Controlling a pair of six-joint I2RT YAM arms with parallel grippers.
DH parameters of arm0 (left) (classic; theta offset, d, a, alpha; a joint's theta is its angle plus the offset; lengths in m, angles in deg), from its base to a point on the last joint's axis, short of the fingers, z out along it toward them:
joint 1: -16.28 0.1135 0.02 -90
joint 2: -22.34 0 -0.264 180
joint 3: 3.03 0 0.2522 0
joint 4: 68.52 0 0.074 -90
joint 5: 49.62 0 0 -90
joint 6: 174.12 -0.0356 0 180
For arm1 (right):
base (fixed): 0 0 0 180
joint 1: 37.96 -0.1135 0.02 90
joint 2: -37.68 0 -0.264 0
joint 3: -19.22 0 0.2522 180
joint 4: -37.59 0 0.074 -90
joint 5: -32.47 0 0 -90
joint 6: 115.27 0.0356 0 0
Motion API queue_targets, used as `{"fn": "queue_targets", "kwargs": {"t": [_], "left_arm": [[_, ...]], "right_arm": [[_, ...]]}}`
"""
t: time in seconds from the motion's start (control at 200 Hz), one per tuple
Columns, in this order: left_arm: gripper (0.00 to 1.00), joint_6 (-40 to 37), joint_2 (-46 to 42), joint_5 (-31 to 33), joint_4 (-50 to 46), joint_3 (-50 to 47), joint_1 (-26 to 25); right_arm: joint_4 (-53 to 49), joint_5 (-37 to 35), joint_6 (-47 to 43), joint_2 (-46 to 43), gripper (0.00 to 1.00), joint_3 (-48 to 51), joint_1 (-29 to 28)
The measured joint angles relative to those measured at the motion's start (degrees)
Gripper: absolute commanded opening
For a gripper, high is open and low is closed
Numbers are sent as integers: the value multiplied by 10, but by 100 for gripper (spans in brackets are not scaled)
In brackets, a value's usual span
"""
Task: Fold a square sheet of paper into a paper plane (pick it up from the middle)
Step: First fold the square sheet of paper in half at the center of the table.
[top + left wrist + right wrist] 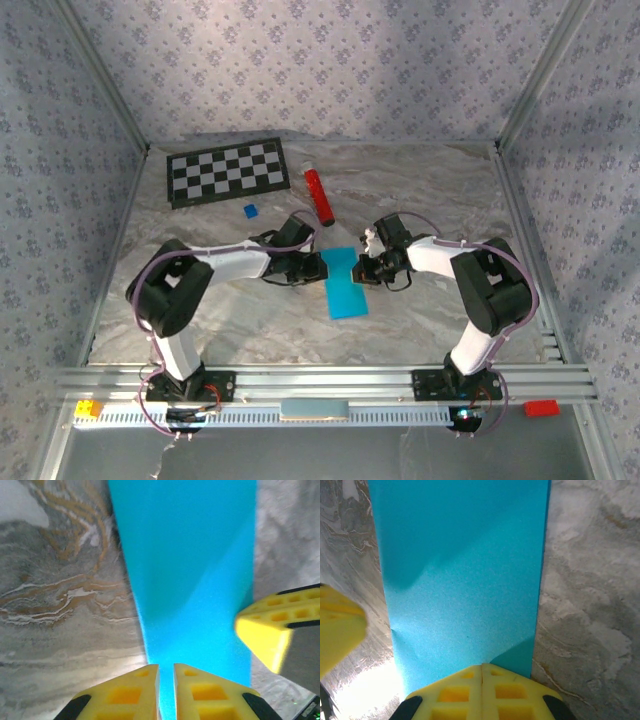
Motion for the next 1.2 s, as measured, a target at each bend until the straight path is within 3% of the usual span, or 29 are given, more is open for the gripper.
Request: {"fn": "queue_targets", "kwargs": {"t": [0.25, 0.705, 1.199], "left_arm": [[13, 26, -23, 0, 42, -2, 0], [7, 56, 62, -14, 118, -15, 27], [13, 25, 22, -10, 76, -21, 26]], "right_arm": [[-1, -2, 0, 0, 0, 0, 0], [-1, -2, 0, 0, 0, 0, 0], [-1, -2, 0, 0, 0, 0, 0]]}}
